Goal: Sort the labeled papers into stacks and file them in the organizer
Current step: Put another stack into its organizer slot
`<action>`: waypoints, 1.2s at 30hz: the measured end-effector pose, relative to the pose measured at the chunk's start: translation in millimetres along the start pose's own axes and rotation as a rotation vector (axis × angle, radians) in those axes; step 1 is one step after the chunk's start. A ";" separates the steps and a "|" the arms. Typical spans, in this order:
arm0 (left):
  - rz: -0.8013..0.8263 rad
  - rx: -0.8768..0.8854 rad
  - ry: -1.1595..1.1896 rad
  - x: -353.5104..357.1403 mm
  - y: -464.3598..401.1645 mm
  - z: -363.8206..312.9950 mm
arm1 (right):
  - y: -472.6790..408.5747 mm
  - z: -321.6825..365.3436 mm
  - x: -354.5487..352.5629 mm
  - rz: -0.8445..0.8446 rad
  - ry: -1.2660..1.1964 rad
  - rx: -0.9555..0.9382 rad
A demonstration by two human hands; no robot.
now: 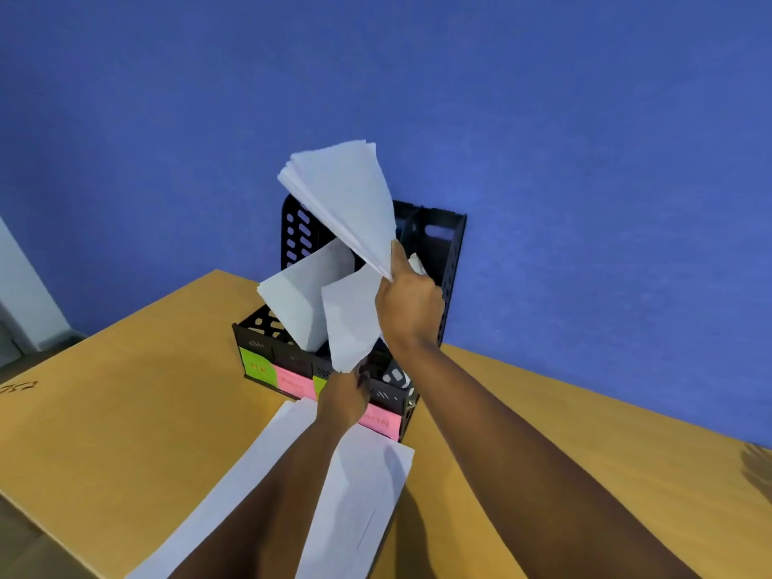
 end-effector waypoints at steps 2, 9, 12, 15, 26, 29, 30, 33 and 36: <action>-0.118 0.095 -0.097 -15.9 1.7 3.6 | -3.7 -0.5 13.0 0.032 0.084 -0.002; -0.178 0.073 -0.332 -38.8 -12.1 45.5 | -11.4 -8.5 44.0 0.123 0.268 -0.022; -0.174 0.078 -0.352 -37.0 -15.8 46.3 | -11.8 -7.5 53.3 0.160 0.318 -0.047; -0.219 0.064 -0.306 -39.1 -17.2 47.3 | -12.6 -4.2 58.5 0.187 0.334 -0.041; -0.313 0.054 -0.247 -43.9 -19.9 49.2 | -28.9 22.5 52.8 0.139 0.328 -0.123; -0.324 0.060 -0.250 -43.5 -21.4 49.6 | -34.7 23.5 60.6 0.125 0.336 -0.155; -0.327 0.062 -0.251 -43.2 -22.0 49.6 | -33.5 23.2 69.0 0.148 0.339 -0.166; -0.335 0.062 -0.249 -43.7 -23.2 50.3 | -25.4 11.1 96.9 0.215 0.312 -0.129; -0.336 0.066 -0.240 -43.8 -23.9 51.2 | -20.2 -12.0 109.1 0.197 0.180 0.052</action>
Point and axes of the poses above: each hand's wrist, its own y-axis away from the middle knuckle, its own x-axis out of the palm, z = x × y, the point moved 10 cm from there along -y, towards the middle knuckle
